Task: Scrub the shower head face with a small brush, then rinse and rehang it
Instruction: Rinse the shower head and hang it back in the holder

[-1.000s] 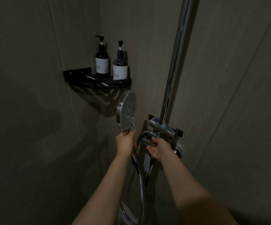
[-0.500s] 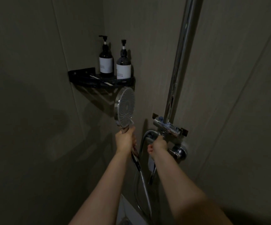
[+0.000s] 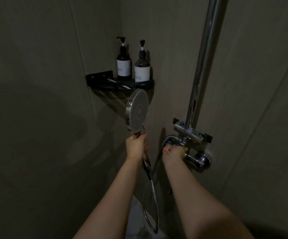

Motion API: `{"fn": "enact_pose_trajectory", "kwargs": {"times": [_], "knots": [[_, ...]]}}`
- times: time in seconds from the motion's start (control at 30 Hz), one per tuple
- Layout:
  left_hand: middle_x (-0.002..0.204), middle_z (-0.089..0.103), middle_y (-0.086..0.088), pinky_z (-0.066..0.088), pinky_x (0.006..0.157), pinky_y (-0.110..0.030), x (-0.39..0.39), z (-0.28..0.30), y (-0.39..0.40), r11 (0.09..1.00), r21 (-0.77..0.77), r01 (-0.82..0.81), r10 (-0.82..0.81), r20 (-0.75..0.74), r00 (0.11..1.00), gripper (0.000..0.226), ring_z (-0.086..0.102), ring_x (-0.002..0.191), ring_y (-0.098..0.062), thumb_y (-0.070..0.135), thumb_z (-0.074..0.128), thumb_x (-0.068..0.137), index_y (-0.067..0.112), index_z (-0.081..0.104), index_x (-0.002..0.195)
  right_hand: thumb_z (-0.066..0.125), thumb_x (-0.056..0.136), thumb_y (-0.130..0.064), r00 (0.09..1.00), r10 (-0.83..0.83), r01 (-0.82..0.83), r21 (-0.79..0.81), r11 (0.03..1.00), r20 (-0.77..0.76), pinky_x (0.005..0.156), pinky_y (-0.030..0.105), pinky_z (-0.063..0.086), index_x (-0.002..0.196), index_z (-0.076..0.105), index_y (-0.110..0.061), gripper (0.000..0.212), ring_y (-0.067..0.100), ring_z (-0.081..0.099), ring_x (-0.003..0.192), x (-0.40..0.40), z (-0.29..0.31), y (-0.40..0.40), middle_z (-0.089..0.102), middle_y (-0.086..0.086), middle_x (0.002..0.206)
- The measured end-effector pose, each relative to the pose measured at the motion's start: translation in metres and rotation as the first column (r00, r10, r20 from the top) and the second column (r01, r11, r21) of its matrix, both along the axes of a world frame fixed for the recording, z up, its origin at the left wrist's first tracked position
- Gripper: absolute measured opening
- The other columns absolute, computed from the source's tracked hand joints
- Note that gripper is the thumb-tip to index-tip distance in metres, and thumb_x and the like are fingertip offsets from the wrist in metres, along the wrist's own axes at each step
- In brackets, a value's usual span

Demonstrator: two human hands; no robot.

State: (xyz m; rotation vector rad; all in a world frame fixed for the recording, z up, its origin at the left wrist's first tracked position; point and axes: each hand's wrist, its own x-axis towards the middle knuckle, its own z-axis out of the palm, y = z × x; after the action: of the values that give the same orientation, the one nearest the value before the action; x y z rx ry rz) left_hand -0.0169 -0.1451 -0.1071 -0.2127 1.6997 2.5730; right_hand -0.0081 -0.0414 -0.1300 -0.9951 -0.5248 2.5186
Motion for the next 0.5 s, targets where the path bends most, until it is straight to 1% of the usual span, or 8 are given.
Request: {"fn": "enact_pose_trajectory", "kwargs": {"times": [0.03,0.07,0.13,0.3,0.37,0.43,0.47,0.5], "knots": [[0.029,0.036,0.009,0.024,0.033,-0.010,0.001,-0.001,-0.001,1.000,-0.006,-0.001,0.001,0.007,1.000,0.039,0.031,0.026,-0.002,-0.004,0.055,0.085,0.015,0.039,0.056,0.026,0.101,-0.035,0.999,0.000,-0.002,-0.049,0.999,-0.035,0.029,0.013,0.020,0.063,0.032,-0.017,0.043,0.008,0.031,0.026,-0.003,-0.003,0.002,0.030,-0.001,0.053],[0.030,0.036,0.009,0.023,0.033,-0.010,0.001,-0.003,-0.002,1.000,-0.014,-0.005,0.005,0.015,1.000,0.038,0.030,0.026,-0.002,-0.004,0.056,0.085,0.015,0.040,0.056,0.023,0.100,-0.041,0.995,-0.013,-0.003,-0.166,0.986,-0.096,0.025,0.014,0.016,0.062,0.032,-0.017,0.046,0.007,0.025,0.022,-0.005,-0.007,0.003,0.030,-0.002,0.047],[0.030,0.037,0.008,0.024,0.033,-0.010,0.003,-0.005,-0.004,1.000,-0.028,-0.014,0.015,0.028,1.000,0.038,0.031,0.026,-0.002,-0.005,0.057,0.083,0.015,0.040,0.055,0.019,0.099,-0.043,0.988,-0.039,0.003,-0.235,0.972,-0.148,0.027,0.010,0.013,0.061,0.032,-0.017,0.048,0.008,0.022,0.020,-0.009,-0.015,0.005,0.028,-0.003,0.033],[0.030,0.034,0.008,0.022,0.032,-0.011,0.010,-0.010,-0.008,0.998,-0.055,-0.011,0.013,0.033,0.999,0.041,0.029,0.025,-0.004,-0.004,0.056,0.085,0.016,0.037,0.055,0.022,0.097,-0.017,0.973,-0.030,-0.036,-0.279,0.960,-0.227,0.025,0.011,0.014,0.060,0.032,-0.016,0.038,0.007,0.025,0.019,-0.005,-0.016,0.010,0.028,-0.004,0.027],[0.031,0.035,0.009,0.023,0.033,-0.012,0.013,-0.011,-0.011,0.997,-0.082,-0.001,0.004,0.038,0.999,0.037,0.030,0.026,-0.004,-0.002,0.056,0.085,0.016,0.039,0.057,0.022,0.098,-0.017,0.977,0.012,-0.063,-0.232,0.971,-0.215,0.024,0.013,0.015,0.061,0.033,-0.015,0.038,0.007,0.025,0.019,-0.003,-0.017,0.012,0.029,-0.003,0.027],[0.031,0.038,0.010,0.026,0.034,-0.012,0.017,-0.011,-0.013,0.995,-0.095,0.000,0.004,0.042,0.999,0.034,0.033,0.027,-0.004,-0.001,0.056,0.085,0.016,0.042,0.059,0.021,0.100,-0.022,0.979,0.079,-0.114,-0.180,0.977,-0.188,0.023,0.014,0.016,0.064,0.037,-0.013,0.040,0.008,0.025,0.019,0.000,-0.020,0.015,0.031,-0.001,0.027],[0.032,0.041,0.010,0.029,0.036,-0.013,0.018,-0.011,-0.015,0.994,-0.106,-0.008,0.012,0.039,0.999,0.033,0.037,0.030,-0.004,0.000,0.057,0.085,0.016,0.045,0.059,0.020,0.100,-0.027,0.981,0.124,-0.143,-0.127,0.981,-0.147,0.024,0.014,0.017,0.065,0.040,-0.013,0.043,0.009,0.027,0.023,0.002,-0.022,0.015,0.033,-0.001,0.029],[0.036,0.046,0.011,0.033,0.039,-0.016,0.019,-0.012,-0.015,0.992,-0.121,-0.022,0.026,0.034,0.999,0.030,0.042,0.036,-0.004,0.002,0.059,0.085,0.016,0.048,0.060,0.021,0.101,-0.032,0.987,0.153,-0.156,-0.053,0.986,-0.057,0.027,0.015,0.018,0.067,0.043,-0.012,0.045,0.010,0.029,0.029,0.004,-0.025,0.015,0.034,0.000,0.034]]}}
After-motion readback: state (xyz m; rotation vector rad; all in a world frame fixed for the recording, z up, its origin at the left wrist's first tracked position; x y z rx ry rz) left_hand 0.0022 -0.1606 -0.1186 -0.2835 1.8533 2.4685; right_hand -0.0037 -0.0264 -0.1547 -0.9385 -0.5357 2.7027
